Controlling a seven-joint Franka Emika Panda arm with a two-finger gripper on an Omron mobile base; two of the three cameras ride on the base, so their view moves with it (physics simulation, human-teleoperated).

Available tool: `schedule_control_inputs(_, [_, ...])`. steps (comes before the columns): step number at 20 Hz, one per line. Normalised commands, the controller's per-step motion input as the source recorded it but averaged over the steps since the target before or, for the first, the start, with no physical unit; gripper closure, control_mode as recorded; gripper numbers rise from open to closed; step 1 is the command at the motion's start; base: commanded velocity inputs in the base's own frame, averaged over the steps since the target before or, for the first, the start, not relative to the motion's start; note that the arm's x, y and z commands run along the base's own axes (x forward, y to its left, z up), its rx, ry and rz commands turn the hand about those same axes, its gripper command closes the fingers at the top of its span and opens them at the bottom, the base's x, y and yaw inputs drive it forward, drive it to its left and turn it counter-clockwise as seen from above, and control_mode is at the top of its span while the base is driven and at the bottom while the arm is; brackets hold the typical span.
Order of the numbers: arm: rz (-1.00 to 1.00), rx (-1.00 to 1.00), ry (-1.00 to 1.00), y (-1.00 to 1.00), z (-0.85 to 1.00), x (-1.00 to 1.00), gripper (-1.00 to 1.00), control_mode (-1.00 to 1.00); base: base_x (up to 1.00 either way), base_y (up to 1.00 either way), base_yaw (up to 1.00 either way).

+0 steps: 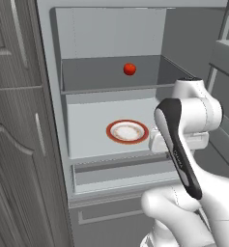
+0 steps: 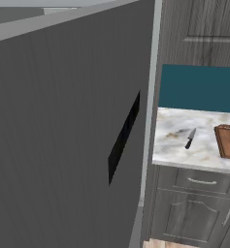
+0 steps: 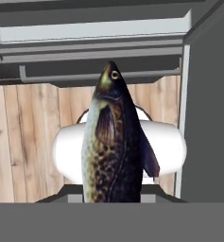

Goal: Retrieve the fish from the fridge and place it on the cutting board.

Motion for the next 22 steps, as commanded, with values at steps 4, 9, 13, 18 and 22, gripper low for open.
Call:
schedule_control_inputs(4, [0.00,-0.03,0.00,0.00,0.00,0.00,1.00,-1.00,0.00,0.00,0.00])
schedule_control_inputs(9, [0.00,0.00,0.00,0.00,0.00,-0.02,1.00,1.00,-0.25,-0.02,0.00])
schedule_control_inputs(13, [0.00,0.00,0.00,0.00,0.00,0.00,1.00,1.00,-0.65,-0.11,0.00])
schedule_control_inputs(18, [0.00,0.00,0.00,0.00,0.00,0.00,1.00,1.00,-0.77,-0.02,0.00])
schedule_control_inputs(22, [0.00,0.00,0.00,0.00,0.00,0.00,1.00,1.00,-0.70,0.00,0.00])
